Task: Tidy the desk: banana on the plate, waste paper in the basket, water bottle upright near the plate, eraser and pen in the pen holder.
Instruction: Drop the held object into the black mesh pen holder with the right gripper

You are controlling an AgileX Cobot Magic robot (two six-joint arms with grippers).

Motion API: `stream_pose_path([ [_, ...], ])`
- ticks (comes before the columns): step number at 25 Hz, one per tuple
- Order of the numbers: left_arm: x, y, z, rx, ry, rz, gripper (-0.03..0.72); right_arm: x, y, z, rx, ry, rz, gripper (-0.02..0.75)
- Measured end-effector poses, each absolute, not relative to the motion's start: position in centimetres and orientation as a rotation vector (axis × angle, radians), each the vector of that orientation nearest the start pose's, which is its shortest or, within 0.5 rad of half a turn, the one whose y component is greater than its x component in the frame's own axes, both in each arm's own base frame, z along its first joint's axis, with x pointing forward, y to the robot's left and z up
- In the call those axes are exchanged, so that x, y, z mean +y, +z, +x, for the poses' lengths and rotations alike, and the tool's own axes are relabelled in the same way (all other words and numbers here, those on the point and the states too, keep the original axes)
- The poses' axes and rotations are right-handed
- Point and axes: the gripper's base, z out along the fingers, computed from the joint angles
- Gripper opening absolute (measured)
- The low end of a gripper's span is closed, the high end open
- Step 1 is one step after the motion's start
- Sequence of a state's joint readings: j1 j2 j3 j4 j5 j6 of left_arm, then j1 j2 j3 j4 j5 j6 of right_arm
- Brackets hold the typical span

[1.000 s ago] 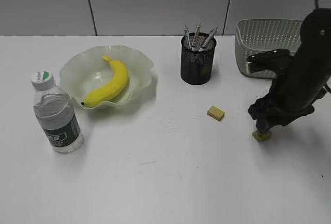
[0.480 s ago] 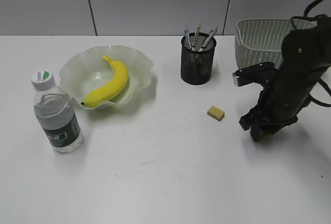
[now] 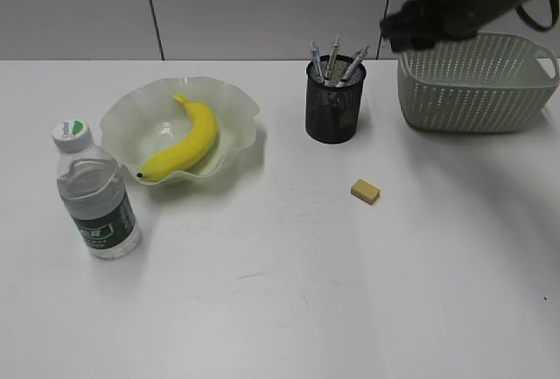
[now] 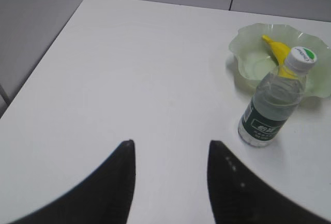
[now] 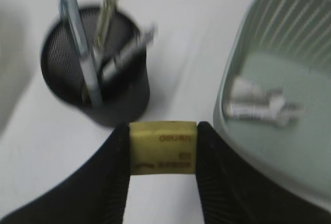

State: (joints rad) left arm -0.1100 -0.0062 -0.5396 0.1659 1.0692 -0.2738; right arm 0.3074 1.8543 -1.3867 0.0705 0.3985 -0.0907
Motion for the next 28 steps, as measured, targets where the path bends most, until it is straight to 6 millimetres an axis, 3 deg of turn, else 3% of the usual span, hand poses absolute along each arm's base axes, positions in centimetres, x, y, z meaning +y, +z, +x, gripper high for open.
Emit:
stream_pose_path([
  [4,1.4,28.8,-1.0,1.989,-0.05,-0.176,0.334,14.9,26.5,43.9,2.256,0.25,-0.364,0.302],
  [8,1.4,28.8,-1.0,1.989,-0.05,-0.176,0.312,17.4,24.4,45.7,2.332,0.275,-0.445,0.302],
  [11,1.4,28.8,-1.0,1.989,-0.05,-0.176,0.299,18.6,22.4,46.0,2.39,0.286,-0.481,0.332],
  [13,1.4,28.8,-1.0,1.989,-0.05,-0.176,0.293,18.9,21.5,45.9,2.425,0.289,-0.496,0.438],
  [15,1.4,28.8,-1.0,1.989,-0.05,-0.176,0.291,18.9,21.6,45.6,2.454,0.287,-0.51,0.527],
  [18,1.4,28.8,-1.0,1.989,-0.05,-0.176,0.289,18.4,23.2,44.7,2.471,0.262,-0.543,0.552],
  [20,1.4,28.8,-1.0,1.989,-0.05,-0.176,0.289,17.7,25.3,43.3,2.452,0.233,-0.561,0.54],
  [23,1.4,28.8,-1.0,1.989,-0.051,-0.176,0.289,15.8,29.1,38.8,2.401,0.213,-0.563,0.511],
  [26,1.4,28.8,-1.0,1.989,-0.053,-0.176,0.289,12.9,30.8,31.9,2.384,0.188,-0.566,0.498],
  [28,1.4,28.8,-1.0,1.99,-0.056,-0.173,0.289,10.8,30.5,26.5,2.404,0.187,-0.558,0.496],
])
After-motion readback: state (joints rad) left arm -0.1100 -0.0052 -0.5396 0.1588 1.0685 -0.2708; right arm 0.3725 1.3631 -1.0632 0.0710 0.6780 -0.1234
